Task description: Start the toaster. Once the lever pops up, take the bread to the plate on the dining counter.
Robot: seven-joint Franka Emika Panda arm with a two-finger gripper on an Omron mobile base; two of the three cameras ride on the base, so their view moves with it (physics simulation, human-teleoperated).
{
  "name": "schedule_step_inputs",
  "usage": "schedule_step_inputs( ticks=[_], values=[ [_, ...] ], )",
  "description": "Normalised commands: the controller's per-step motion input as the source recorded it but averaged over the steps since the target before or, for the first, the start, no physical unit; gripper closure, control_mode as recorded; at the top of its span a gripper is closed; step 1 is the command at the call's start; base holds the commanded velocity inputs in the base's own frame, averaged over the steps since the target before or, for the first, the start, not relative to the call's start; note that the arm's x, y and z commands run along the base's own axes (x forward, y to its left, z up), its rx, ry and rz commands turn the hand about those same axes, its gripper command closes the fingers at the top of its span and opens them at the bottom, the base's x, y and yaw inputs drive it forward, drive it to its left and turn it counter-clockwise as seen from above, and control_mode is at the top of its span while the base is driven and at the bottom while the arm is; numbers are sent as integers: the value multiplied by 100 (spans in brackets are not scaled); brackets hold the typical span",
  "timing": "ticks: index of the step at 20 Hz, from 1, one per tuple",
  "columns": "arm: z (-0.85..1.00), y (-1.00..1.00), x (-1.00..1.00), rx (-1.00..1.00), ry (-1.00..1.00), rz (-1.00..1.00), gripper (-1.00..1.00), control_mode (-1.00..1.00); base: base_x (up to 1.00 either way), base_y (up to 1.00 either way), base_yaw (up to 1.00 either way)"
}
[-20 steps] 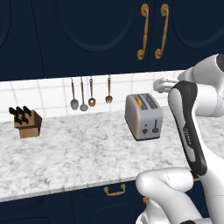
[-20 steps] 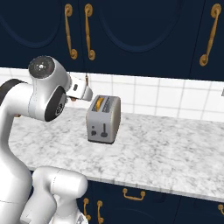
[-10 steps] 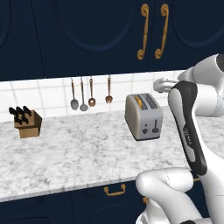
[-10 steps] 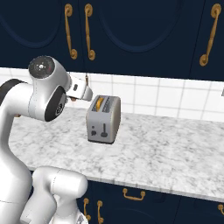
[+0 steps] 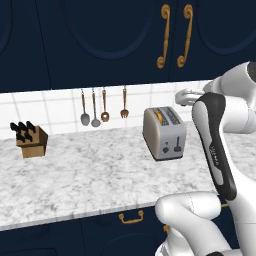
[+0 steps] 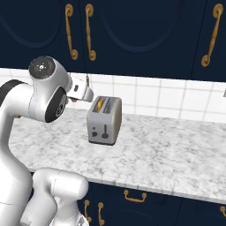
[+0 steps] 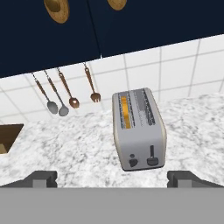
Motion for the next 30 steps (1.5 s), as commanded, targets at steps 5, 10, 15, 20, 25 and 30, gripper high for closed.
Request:
schedule_step_inputs(
  ticks=[5,10,15,20,25,30],
  values=[
    [0,0,0,0,0,0,-100,-100,0,0,0],
    [0,0,0,0,0,0,-100,-100,0,0,0],
    [0,0,0,0,0,0,-100,-100,0,0,0],
    [0,0,0,0,0,0,-100,-100,0,0,0],
    [0,0,0,0,0,0,-100,-100,0,0,0],
    [0,0,0,0,0,0,-100,-100,0,0,0]
  ],
)
